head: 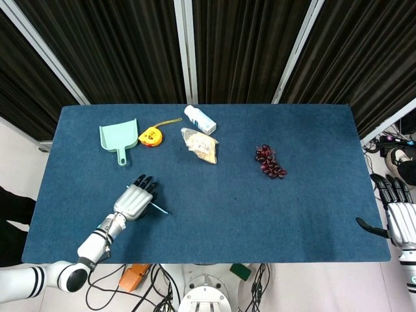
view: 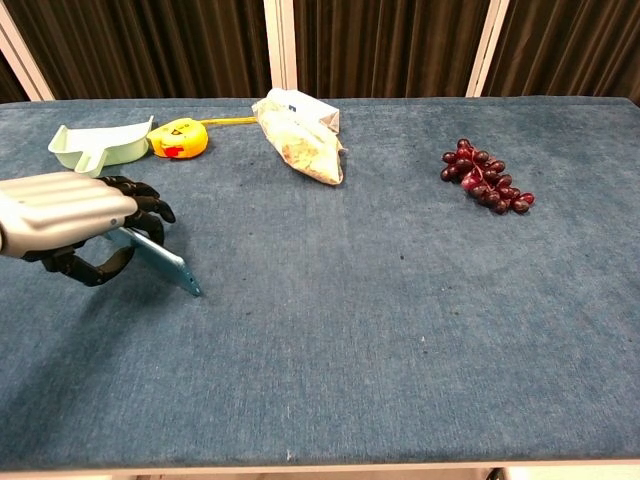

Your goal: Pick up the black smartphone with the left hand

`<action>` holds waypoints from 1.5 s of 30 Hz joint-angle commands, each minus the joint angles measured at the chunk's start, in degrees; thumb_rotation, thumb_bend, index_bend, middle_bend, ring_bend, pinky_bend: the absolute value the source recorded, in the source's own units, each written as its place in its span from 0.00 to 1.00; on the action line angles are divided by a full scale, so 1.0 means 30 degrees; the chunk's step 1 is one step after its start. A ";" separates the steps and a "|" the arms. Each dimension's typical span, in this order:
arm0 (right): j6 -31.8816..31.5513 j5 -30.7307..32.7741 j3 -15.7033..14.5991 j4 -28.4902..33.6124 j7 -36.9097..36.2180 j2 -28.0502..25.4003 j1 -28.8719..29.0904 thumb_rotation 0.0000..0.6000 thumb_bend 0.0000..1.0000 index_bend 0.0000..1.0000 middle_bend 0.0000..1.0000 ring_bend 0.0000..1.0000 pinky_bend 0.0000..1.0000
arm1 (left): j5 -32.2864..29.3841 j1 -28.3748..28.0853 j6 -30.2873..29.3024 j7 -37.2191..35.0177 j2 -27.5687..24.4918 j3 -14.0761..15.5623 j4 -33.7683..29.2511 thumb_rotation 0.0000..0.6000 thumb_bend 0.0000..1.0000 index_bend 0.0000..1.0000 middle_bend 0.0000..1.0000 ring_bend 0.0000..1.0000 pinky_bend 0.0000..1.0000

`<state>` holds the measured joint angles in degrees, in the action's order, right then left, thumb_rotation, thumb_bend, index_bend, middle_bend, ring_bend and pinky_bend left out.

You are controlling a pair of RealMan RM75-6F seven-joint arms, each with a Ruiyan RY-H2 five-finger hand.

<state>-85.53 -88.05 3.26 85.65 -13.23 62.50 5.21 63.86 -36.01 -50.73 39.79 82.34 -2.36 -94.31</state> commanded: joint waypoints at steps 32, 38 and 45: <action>0.0208 0.0138 0.0054 -0.0269 -0.0205 -0.0235 -0.0059 1.00 0.27 0.12 0.14 0.00 0.06 | 0.2504 0.3723 -0.9392 -0.5758 -0.2374 0.0230 -0.1748 1.00 0.31 0.14 0.09 0.00 0.00; 0.0282 -0.0022 0.0030 0.0031 0.0083 -0.0383 0.0039 1.00 0.27 0.12 0.14 0.00 0.06 | 0.2989 0.6529 -1.1882 -0.7753 -0.3961 0.1332 -0.1564 1.00 0.18 0.14 0.09 0.00 0.00; 0.0207 -0.0296 0.0021 0.0602 0.0622 -0.0356 0.0148 1.00 0.27 0.12 0.14 0.00 0.06 | 0.3870 0.9269 -1.3701 -1.0345 -0.5367 0.2490 -0.1541 1.00 0.16 0.14 0.09 0.00 0.00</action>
